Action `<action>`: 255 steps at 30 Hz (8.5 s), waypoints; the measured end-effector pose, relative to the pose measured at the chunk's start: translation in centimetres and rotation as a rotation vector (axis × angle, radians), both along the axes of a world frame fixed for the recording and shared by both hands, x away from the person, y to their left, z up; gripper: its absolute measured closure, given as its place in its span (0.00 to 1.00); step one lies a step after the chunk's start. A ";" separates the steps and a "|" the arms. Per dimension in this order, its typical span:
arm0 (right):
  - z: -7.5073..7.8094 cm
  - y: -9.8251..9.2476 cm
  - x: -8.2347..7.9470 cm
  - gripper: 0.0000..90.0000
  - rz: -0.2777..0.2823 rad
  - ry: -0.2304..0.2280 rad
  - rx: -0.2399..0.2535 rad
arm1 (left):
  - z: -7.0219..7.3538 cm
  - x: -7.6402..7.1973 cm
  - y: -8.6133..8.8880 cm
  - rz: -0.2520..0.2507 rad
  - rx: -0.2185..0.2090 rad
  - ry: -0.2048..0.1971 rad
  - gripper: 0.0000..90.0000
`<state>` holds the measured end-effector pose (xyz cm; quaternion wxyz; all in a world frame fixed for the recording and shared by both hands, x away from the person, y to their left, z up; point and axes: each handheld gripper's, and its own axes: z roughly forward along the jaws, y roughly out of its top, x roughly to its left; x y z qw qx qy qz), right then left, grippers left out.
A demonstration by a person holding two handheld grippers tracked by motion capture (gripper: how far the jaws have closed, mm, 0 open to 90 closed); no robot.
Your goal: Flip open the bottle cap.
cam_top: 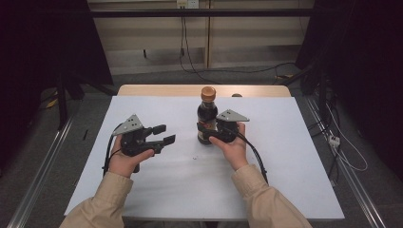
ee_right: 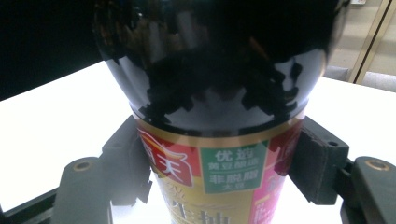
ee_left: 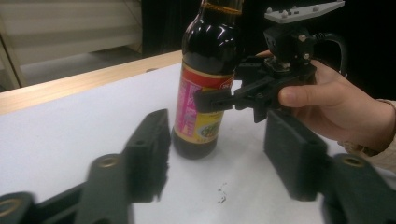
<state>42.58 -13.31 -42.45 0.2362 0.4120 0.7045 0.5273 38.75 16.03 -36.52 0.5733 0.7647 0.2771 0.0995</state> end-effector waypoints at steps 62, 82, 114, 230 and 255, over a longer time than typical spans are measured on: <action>-0.4 0.0 0.2 0.34 0.017 0.029 -0.026 | 7.7 6.4 -7.3 -0.097 0.067 0.051 1.00; -0.3 0.0 0.1 0.34 0.024 0.034 -0.055 | 8.8 7.4 -8.7 -0.106 0.134 0.045 1.00; -0.1 1.6 0.0 0.35 0.021 0.005 -0.158 | 14.8 6.6 -13.0 -0.122 0.184 -0.031 1.00; -1.0 0.2 0.1 0.34 0.012 0.038 -0.062 | 11.5 7.9 -10.7 -0.059 0.203 0.069 1.00; -1.1 0.2 0.1 0.34 0.011 0.041 -0.058 | 12.0 8.1 -10.9 -0.056 0.202 0.066 1.00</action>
